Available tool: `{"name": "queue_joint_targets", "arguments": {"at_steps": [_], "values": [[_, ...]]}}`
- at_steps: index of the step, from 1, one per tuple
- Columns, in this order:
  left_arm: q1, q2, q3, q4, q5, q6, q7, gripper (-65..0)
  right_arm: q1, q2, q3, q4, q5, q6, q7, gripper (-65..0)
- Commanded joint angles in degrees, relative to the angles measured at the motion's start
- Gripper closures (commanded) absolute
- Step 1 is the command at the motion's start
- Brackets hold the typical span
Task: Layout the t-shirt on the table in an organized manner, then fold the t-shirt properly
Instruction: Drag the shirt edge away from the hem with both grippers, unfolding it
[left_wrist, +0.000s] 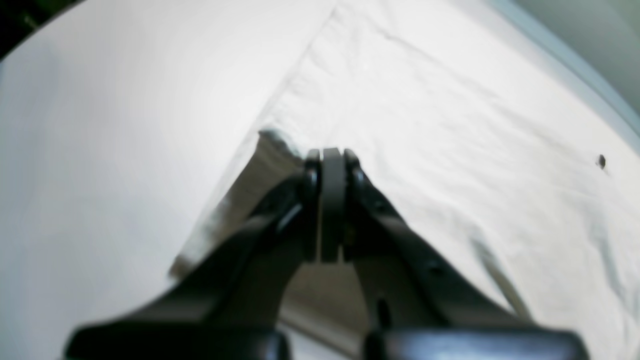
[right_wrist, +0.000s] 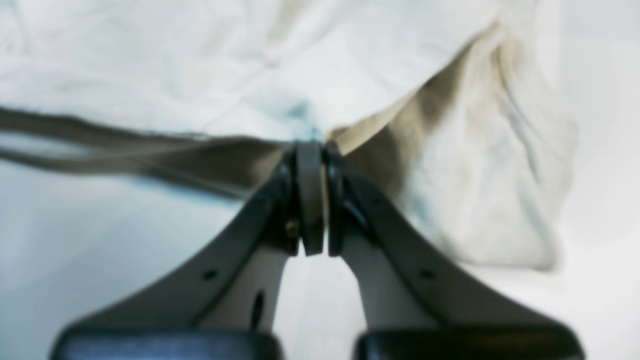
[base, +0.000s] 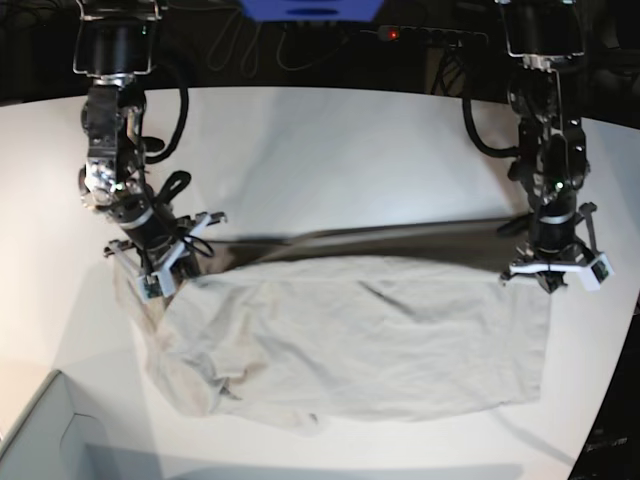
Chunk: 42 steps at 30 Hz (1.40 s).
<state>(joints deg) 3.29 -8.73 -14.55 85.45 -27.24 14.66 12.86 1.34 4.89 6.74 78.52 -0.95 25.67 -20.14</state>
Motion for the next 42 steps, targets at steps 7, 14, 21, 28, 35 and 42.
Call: {"name": "queue_joint_targets", "arguments": {"at_steps": [7,14,21,28,35,42], "values": [[9.41,3.94,-6.25,12.09,0.21,-0.63,-1.57,-0.1,-11.76,0.26,0.16,16.29,0.99,-0.13,1.81,0.0],[16.89,6.40,-8.71,14.02,0.21,-0.98,-1.74,-0.1,-21.08,0.17,0.25,24.03,0.99,-0.13,1.81,0.0],[20.40,7.81,-11.61,13.76,0.21,-1.07,-2.09,-0.1,-28.03,0.17,0.25,24.82,0.99,-0.13,1.81,0.0],[20.31,7.81,-17.23,13.67,0.21,-1.16,-1.74,-0.1,-35.23,0.08,-0.28,25.79,1.08,-0.13,1.90,0.0],[19.00,6.84,-19.08,10.77,0.21,-1.16,-1.74,-0.1,-38.75,-0.01,-5.56,25.35,1.17,-0.13,1.90,0.0],[17.85,6.93,-18.82,5.67,0.21,-1.16,-1.92,-0.1,-38.40,0.17,-5.91,25.52,1.17,-0.13,1.64,0.0]]}}
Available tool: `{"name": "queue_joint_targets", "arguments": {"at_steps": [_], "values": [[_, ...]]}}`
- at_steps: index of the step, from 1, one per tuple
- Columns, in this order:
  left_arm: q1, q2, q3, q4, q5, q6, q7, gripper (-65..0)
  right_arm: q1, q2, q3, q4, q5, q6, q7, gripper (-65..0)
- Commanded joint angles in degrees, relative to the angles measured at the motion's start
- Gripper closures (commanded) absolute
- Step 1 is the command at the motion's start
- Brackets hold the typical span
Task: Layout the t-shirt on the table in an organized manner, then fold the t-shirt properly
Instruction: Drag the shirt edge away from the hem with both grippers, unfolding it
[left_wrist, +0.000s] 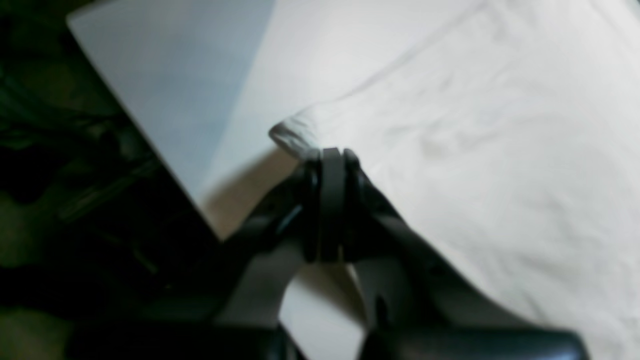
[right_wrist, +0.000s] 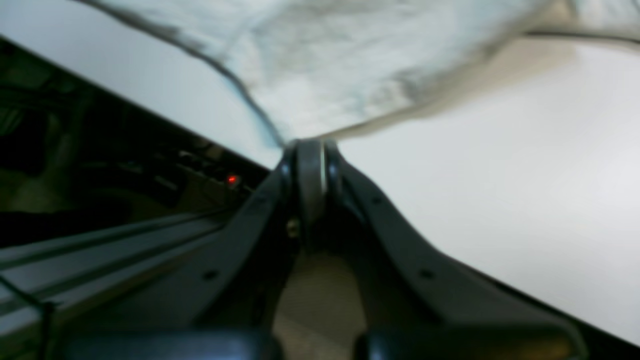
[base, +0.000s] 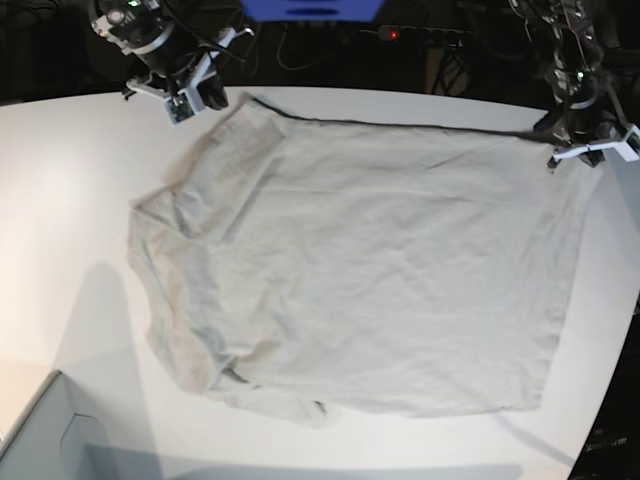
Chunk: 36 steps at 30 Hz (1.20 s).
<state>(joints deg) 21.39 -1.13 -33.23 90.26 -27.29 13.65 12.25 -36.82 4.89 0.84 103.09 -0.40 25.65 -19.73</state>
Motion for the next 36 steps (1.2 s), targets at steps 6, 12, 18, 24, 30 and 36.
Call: {"name": "queue_joint_targets", "arguments": {"at_steps": [6,12,18,24,30,36], "values": [[-1.21,-0.94,-0.13,-2.74,0.26,-0.16,-1.39,-0.1,5.39,-2.20,4.83,0.60,0.62,-0.20,-0.54,-15.3],[-1.91,-0.94,-0.13,-3.18,0.26,-0.16,-1.13,-0.1,16.11,-3.96,10.98,-0.89,0.71,-0.11,-6.34,-29.1],[-2.00,-0.85,-0.04,-3.18,0.26,-0.16,-1.04,-0.1,26.58,-0.01,10.63,-9.51,0.71,-0.11,-12.76,-29.3],[-2.00,-0.94,-0.04,-3.18,0.26,-0.16,-1.04,-0.1,28.42,0.43,10.54,-12.41,0.71,-0.02,-13.81,-29.2],[-2.09,-0.68,-0.04,-3.18,0.26,-0.16,-1.04,-0.1,27.28,0.52,5.53,-12.06,0.71,-0.02,-13.72,-29.2],[-2.71,-0.59,-0.04,-3.18,0.26,-0.16,-1.04,-0.1,26.75,0.43,5.27,-13.20,0.71,-0.02,-13.72,-29.2]]}}
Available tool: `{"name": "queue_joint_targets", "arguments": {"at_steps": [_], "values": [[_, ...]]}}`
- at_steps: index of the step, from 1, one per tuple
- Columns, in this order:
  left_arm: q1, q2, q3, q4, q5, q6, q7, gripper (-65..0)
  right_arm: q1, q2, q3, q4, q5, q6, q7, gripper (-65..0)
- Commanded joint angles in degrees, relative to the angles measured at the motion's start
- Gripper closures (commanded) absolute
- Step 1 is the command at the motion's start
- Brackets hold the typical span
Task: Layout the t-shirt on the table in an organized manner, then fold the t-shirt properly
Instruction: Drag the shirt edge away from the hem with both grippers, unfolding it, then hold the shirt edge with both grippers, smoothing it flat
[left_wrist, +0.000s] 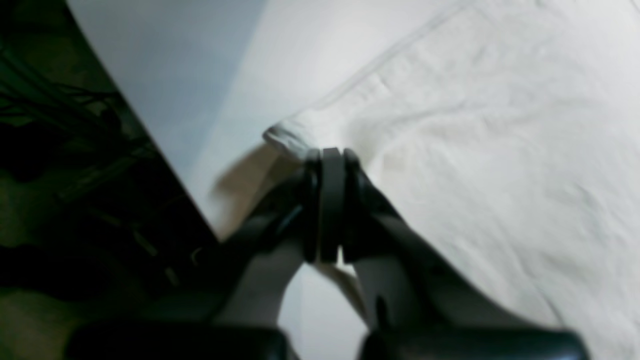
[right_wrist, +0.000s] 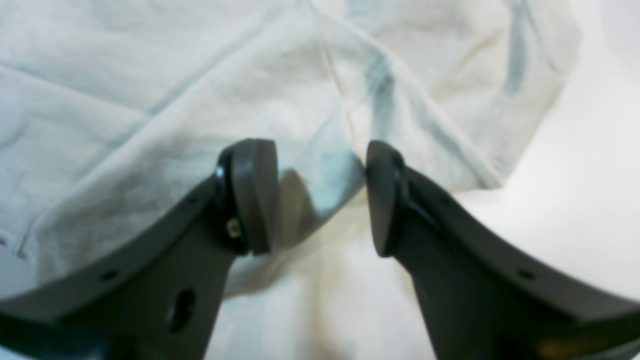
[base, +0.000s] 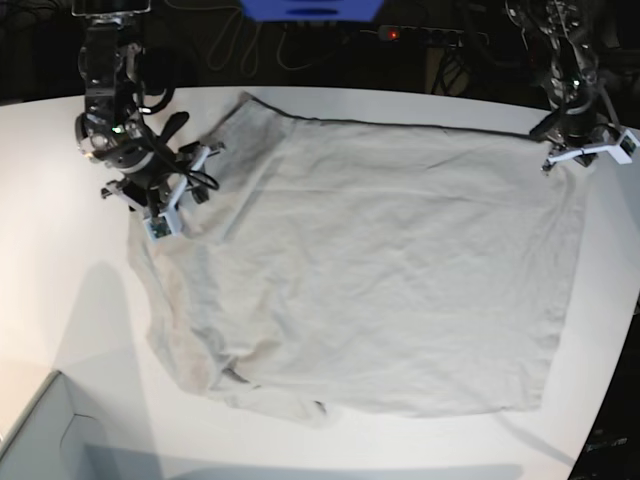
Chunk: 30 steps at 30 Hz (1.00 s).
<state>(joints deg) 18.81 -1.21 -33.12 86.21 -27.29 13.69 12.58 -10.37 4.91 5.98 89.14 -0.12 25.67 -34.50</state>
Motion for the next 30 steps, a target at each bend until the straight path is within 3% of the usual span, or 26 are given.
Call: {"name": "queue_joint_targets", "arguments": {"at_steps": [1,5,7,11,12,19,27,30], "values": [[-0.21,-0.41,-0.15,0.86,0.26,-0.20,-1.37,-0.1,0.31,0.41,0.04,0.31,0.43,-0.04,1.05,-29.2],[-0.21,-0.41,-0.15,0.86,0.26,-0.20,-1.37,-0.1,0.48,0.68,-1.19,-1.71,0.43,-0.04,1.14,-28.6],[-0.21,-0.41,-0.15,0.86,0.26,-0.20,-1.37,-0.1,0.31,0.76,-1.54,-1.54,0.43,-0.04,1.14,-24.8],[0.05,-0.41,-0.41,0.86,0.26,-0.20,-1.37,-0.1,-0.13,0.76,-1.19,-1.19,0.43,-0.04,1.05,-1.0],[0.05,-0.41,-0.50,0.86,0.26,-0.20,-1.37,-0.1,-0.66,0.76,-1.10,-1.19,0.43,-0.04,0.96,0.0],[0.14,-0.59,-0.59,0.95,-0.54,-0.20,-1.37,-0.1,-9.54,0.41,-0.92,11.12,0.43,-0.13,1.14,0.0],[1.90,-1.03,-0.59,1.30,-12.76,-0.20,-1.37,-0.2,-19.21,-4.51,2.42,17.63,0.43,-0.13,1.49,0.0],[3.13,-1.12,-0.68,1.39,-19.35,-0.20,-1.37,-4.1,-21.32,-4.86,2.77,17.54,0.43,-0.13,5.01,0.0]]}}
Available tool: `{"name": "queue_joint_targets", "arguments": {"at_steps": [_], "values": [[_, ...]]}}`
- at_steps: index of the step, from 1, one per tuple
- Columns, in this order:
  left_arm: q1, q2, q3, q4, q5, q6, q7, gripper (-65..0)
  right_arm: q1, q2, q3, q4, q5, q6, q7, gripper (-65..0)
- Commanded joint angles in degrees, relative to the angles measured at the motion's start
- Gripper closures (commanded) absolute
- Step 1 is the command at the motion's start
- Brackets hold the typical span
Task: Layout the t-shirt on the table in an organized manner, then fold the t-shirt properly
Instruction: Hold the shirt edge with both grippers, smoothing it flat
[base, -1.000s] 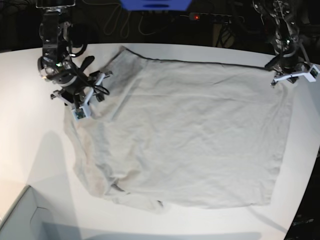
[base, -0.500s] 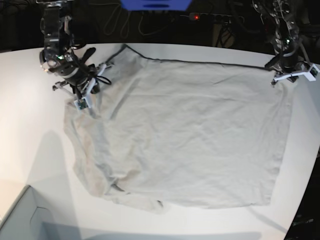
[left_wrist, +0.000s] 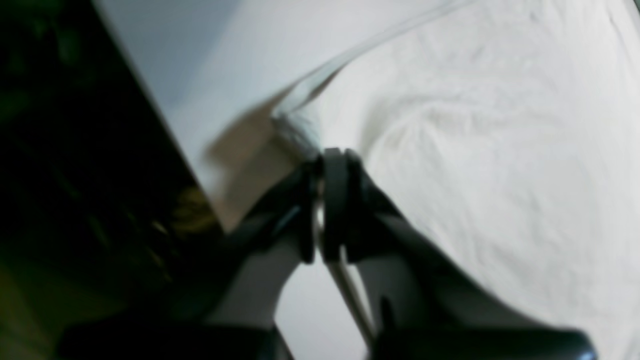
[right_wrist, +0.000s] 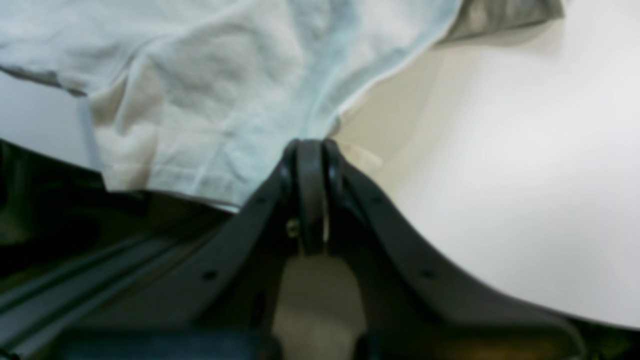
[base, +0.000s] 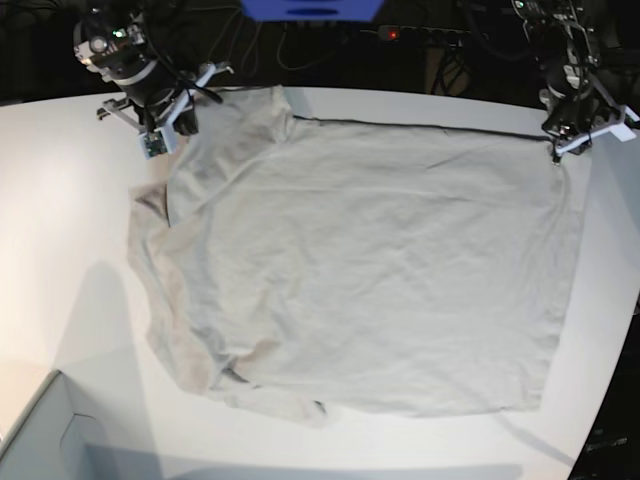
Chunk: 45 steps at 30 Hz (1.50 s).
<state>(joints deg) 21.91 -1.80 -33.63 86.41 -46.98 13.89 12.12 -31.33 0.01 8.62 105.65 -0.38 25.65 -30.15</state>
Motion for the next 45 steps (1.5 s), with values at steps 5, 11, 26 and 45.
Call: {"name": "queue_joint_targets", "arguments": {"at_steps": [5,11,26,45], "values": [[1.78,-2.72,-0.18,0.75,-5.19,-0.22,-0.91,-17.8,-1.42,0.21,0.12,1.04,0.69,-0.11,2.50,0.0],[2.66,-2.99,-2.29,1.19,-5.11,-0.13,-0.91,-29.1,-1.68,0.21,0.12,1.04,0.69,-0.11,2.59,0.0],[-1.91,-12.57,2.90,-9.27,-5.02,-0.31,-0.82,-29.3,-2.03,0.21,0.12,1.04,0.69,-0.11,2.59,0.0],[-6.66,-12.57,5.01,-13.66,-5.02,-0.31,-0.82,0.0,-5.81,0.21,0.12,1.48,0.69,-0.11,2.85,0.0]]}}
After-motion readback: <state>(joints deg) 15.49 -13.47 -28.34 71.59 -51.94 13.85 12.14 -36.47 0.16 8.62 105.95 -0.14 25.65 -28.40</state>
